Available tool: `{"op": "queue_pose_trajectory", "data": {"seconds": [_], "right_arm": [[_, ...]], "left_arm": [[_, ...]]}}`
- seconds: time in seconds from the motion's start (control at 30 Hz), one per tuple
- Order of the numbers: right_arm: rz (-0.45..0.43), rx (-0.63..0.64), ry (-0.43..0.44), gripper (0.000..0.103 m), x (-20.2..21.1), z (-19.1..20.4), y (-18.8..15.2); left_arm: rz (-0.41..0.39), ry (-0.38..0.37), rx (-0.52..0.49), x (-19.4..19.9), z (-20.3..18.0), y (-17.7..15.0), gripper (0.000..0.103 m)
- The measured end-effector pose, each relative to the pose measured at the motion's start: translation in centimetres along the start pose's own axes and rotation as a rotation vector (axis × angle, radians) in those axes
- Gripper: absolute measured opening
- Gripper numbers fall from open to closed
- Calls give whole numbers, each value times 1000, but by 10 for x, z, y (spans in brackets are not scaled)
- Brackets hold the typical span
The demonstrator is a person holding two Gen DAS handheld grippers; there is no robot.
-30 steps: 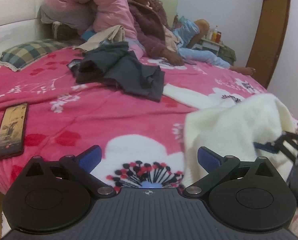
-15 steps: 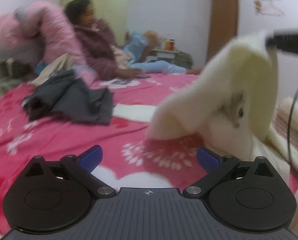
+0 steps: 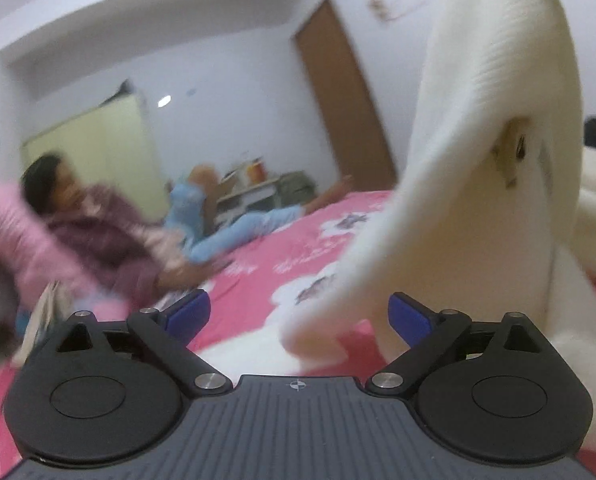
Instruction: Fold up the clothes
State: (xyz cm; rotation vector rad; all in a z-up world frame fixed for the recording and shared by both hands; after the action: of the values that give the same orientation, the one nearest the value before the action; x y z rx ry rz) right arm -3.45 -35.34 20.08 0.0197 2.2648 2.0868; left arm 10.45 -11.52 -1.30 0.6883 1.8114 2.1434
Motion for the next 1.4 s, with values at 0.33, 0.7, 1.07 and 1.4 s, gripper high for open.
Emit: {"op": "queue_pose_trajectory", "data": {"seconds": [0.33,0.7,1.07,1.4], "right_arm": [[-3,-48,-86,11,28,-28,-13],[-29,-89,-85,11,30,-41,-26],[-74,-112,-90,11,46,-39,-17],[-270,-119,-4,11,73,-20,43]], "left_arm": [[42,-182,-294,-31,-56,-38,96],[29,-94,-224,-62,-51,-32,54],[-196,81,188,-22,16,59,8],[-515,244,265,119,84,186,8]]}}
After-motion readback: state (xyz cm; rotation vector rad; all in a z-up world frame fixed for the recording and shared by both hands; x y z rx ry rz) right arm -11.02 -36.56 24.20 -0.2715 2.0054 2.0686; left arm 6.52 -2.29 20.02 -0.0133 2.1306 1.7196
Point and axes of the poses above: each gripper's, at about its wrist camera, not at the fingertips, and x roughly against the way its jaws point, z to its left, y to its top, the point moved 8 cm from there along -x, roughly the way its jaws point, and after that the axes turned 15 degrees about x, right-handed, at the moved point
